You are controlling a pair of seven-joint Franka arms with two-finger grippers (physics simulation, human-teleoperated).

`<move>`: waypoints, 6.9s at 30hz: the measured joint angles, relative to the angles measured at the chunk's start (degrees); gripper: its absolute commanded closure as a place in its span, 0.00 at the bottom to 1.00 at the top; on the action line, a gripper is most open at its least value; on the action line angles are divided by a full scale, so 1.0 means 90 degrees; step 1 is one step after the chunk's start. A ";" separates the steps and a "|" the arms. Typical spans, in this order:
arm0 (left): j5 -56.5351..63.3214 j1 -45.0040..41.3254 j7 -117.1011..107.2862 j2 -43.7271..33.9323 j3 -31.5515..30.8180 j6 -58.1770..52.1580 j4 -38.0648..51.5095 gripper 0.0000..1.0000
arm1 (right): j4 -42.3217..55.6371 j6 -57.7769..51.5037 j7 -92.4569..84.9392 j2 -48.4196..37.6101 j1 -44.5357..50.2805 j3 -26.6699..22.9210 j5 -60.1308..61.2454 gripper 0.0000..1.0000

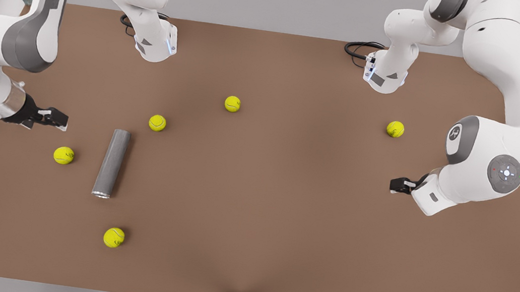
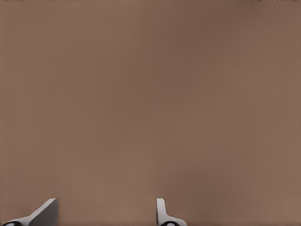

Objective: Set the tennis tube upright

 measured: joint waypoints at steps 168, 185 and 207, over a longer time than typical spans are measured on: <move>0.0092 -0.0084 -0.0782 0.0127 -0.0224 -0.0302 0.0060 0.00 | -0.5271 0.5838 0.2088 0.0640 -0.1034 0.0893 -0.1581 0.27; -0.0848 0.0302 -0.0718 0.0325 -0.0253 -0.0297 0.0034 0.00 | -0.4822 0.5570 0.0194 0.0073 -0.0635 0.3345 -0.1582 0.27; -0.3298 0.0433 0.0459 0.1458 -0.0556 0.0400 -0.0226 0.00 | -0.2785 0.6627 -0.2910 0.2444 0.2646 0.2070 -0.4343 0.25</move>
